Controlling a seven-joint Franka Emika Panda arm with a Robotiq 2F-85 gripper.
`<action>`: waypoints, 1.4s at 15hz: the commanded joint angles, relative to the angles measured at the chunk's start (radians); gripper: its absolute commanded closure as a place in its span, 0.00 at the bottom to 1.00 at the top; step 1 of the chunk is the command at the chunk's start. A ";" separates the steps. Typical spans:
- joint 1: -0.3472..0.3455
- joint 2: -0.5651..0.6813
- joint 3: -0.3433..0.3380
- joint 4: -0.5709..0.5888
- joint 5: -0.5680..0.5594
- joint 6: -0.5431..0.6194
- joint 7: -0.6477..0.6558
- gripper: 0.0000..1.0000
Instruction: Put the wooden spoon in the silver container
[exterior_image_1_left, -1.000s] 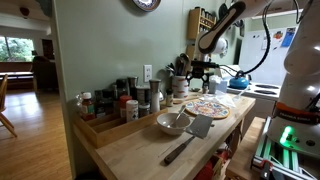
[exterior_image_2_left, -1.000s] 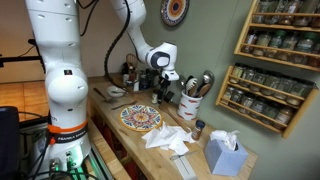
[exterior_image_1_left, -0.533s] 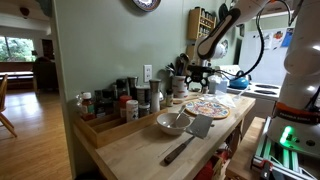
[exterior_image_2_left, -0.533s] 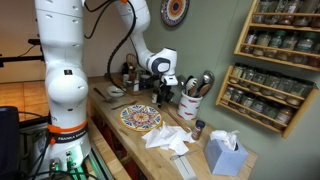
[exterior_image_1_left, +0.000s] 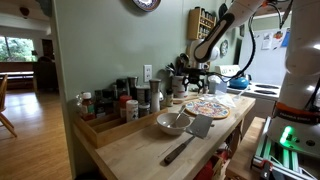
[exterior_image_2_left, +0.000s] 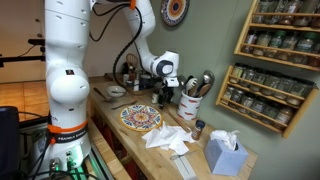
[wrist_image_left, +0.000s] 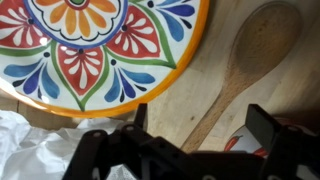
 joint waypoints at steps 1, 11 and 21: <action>0.056 0.086 -0.051 0.069 -0.063 -0.002 0.138 0.00; 0.133 0.224 -0.132 0.161 -0.047 0.028 0.271 0.00; 0.131 0.306 -0.140 0.220 0.062 0.040 0.295 0.27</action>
